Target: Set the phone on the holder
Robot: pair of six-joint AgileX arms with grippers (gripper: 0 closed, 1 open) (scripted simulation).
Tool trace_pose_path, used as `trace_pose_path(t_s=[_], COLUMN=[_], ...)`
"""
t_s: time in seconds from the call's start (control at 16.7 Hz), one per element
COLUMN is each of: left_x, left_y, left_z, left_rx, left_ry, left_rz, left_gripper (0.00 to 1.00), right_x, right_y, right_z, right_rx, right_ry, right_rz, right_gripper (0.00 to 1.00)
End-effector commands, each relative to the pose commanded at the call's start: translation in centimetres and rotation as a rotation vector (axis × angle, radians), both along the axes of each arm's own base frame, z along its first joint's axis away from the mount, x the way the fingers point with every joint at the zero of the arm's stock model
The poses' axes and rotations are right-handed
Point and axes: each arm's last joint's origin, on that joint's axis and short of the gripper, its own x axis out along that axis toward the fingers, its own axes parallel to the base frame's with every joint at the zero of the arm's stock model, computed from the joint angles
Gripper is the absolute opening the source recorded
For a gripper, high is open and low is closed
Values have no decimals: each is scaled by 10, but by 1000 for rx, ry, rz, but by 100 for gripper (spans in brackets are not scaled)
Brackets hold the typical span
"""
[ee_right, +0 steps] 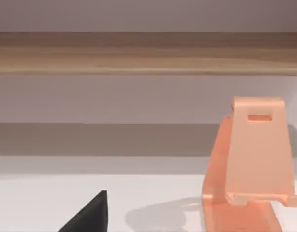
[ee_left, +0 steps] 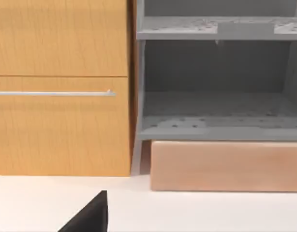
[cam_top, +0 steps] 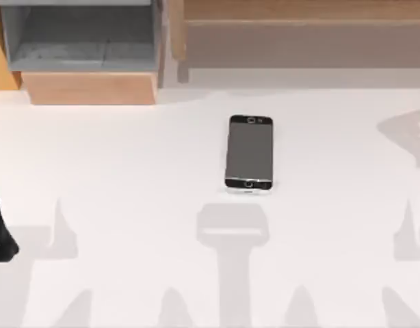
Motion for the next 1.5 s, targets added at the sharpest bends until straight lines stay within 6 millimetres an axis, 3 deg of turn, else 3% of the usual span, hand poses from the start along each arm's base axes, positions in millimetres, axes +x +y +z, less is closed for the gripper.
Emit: trace_pose_path(t_s=[0.24,0.42,0.6,0.78,0.96,1.2,1.38,1.5], left_x=[0,0,0,0,0,0,0,0], left_y=[0,0,0,0,0,0,0,0], left_z=[0,0,0,0,0,0,0,0], left_rx=[0,0,0,0,0,0,0,0], left_ry=[0,0,0,0,0,0,0,0], left_rz=[0,0,0,0,0,0,0,0], left_gripper=[100,100,100,100,100,100,100,100], right_x=[1,4,14,38,80,157,221,261], right_y=[0,0,1,6,16,45,84,116], right_z=[2,15,44,91,145,203,218,208], right_rx=[4,22,55,100,155,236,285,302], right_ry=[34,158,325,485,611,731,821,898], right_rz=[-2,-10,-21,-28,-25,-3,18,26], right_gripper=[100,100,100,100,100,100,100,100])
